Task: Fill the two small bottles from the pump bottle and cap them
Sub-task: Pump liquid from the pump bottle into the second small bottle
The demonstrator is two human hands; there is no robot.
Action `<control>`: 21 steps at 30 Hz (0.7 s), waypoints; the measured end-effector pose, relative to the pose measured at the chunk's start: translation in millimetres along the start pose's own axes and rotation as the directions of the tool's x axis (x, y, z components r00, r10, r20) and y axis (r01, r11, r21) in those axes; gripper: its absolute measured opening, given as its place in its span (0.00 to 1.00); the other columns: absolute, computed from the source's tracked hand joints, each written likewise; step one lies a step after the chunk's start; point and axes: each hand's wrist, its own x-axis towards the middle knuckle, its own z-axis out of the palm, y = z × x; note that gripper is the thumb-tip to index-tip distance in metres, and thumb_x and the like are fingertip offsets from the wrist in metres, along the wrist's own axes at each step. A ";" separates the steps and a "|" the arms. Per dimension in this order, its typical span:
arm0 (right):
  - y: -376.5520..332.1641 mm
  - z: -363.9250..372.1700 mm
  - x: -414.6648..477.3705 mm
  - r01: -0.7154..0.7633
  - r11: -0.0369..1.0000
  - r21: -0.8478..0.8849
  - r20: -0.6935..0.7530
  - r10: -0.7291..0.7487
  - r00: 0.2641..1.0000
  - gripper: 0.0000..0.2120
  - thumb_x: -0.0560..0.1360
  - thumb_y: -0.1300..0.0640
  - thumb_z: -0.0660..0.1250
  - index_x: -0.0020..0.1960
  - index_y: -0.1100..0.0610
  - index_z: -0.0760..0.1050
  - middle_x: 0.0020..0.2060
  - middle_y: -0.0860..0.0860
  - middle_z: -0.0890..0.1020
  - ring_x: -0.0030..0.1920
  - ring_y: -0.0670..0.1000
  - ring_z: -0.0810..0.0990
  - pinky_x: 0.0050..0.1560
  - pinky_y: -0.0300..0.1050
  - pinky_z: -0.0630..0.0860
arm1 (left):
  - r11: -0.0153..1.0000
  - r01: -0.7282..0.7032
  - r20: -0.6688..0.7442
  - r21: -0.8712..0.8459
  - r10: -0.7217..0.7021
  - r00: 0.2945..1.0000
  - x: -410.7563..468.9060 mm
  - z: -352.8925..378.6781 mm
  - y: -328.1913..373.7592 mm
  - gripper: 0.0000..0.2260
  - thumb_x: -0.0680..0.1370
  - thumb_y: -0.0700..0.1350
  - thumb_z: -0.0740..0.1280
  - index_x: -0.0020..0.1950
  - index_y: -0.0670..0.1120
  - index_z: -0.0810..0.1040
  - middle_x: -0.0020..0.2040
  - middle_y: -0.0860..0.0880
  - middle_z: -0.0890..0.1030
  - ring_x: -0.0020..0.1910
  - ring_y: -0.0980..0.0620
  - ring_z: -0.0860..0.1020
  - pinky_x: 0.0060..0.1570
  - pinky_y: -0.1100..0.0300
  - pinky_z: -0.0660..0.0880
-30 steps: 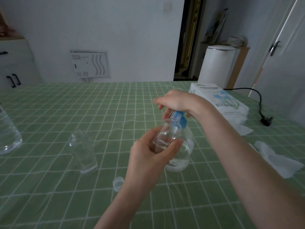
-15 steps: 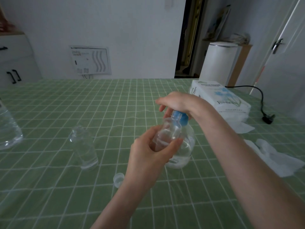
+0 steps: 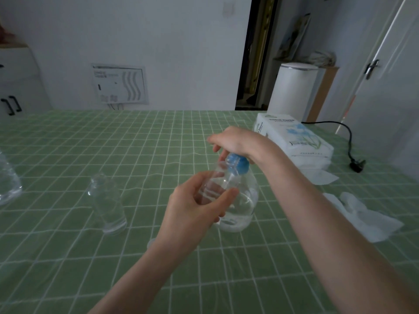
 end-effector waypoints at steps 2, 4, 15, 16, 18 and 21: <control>-1.2 -1.5 0.7 0.010 1.000 -0.002 -0.016 -0.010 1.000 0.20 0.80 0.49 0.56 0.61 0.61 0.76 0.57 0.58 0.80 0.54 0.57 0.76 0.46 0.47 0.66 | 1.000 -0.005 0.003 -0.014 0.005 1.000 1.1 0.3 1.1 0.07 0.70 0.43 0.73 0.45 0.54 0.79 0.29 0.54 0.82 0.26 0.60 0.78 0.25 0.70 0.71; -2.3 -3.3 1.9 0.015 1.000 -0.011 -0.032 -0.015 0.999 0.21 0.79 0.49 0.57 0.64 0.61 0.75 0.59 0.59 0.79 0.58 0.57 0.76 0.50 0.47 0.66 | 1.000 -0.007 0.003 -0.026 0.007 1.000 1.5 0.7 2.0 0.08 0.70 0.43 0.72 0.45 0.54 0.79 0.29 0.54 0.82 0.25 0.60 0.78 0.24 0.71 0.70; -3.8 -4.3 0.7 0.015 0.998 -0.056 -0.008 -0.016 1.000 0.20 0.81 0.49 0.55 0.60 0.61 0.78 0.56 0.58 0.80 0.48 0.54 0.74 0.35 0.43 0.63 | 0.996 -0.039 -0.021 -0.083 0.037 0.999 2.8 4.0 -3.7 0.08 0.69 0.42 0.72 0.46 0.52 0.80 0.27 0.54 0.81 0.24 0.61 0.76 0.23 0.71 0.70; -3.9 -3.7 0.8 0.019 0.998 -0.057 -0.011 -0.019 1.000 0.20 0.81 0.50 0.55 0.60 0.61 0.78 0.56 0.58 0.81 0.47 0.54 0.74 0.34 0.42 0.63 | 0.996 -0.045 -0.024 -0.076 0.043 0.999 2.6 4.0 -4.5 0.07 0.69 0.42 0.73 0.45 0.52 0.80 0.27 0.54 0.81 0.25 0.61 0.76 0.24 0.71 0.70; -3.3 -2.2 1.1 0.021 0.998 -0.062 -0.019 -0.022 1.000 0.20 0.80 0.50 0.55 0.60 0.62 0.78 0.56 0.58 0.81 0.47 0.54 0.74 0.33 0.41 0.63 | 0.996 -0.056 -0.030 -0.063 0.054 0.998 2.2 3.8 -6.3 0.07 0.69 0.43 0.73 0.45 0.51 0.80 0.27 0.55 0.81 0.25 0.61 0.77 0.23 0.71 0.70; -0.7 0.4 1.1 0.019 0.998 -0.062 -0.012 -0.019 1.000 0.20 0.80 0.51 0.55 0.60 0.62 0.78 0.56 0.59 0.80 0.48 0.55 0.74 0.33 0.42 0.64 | 0.997 -0.063 -0.024 -0.052 0.062 0.998 1.1 3.6 -8.5 0.07 0.69 0.43 0.73 0.45 0.50 0.80 0.28 0.55 0.81 0.26 0.61 0.78 0.25 0.71 0.71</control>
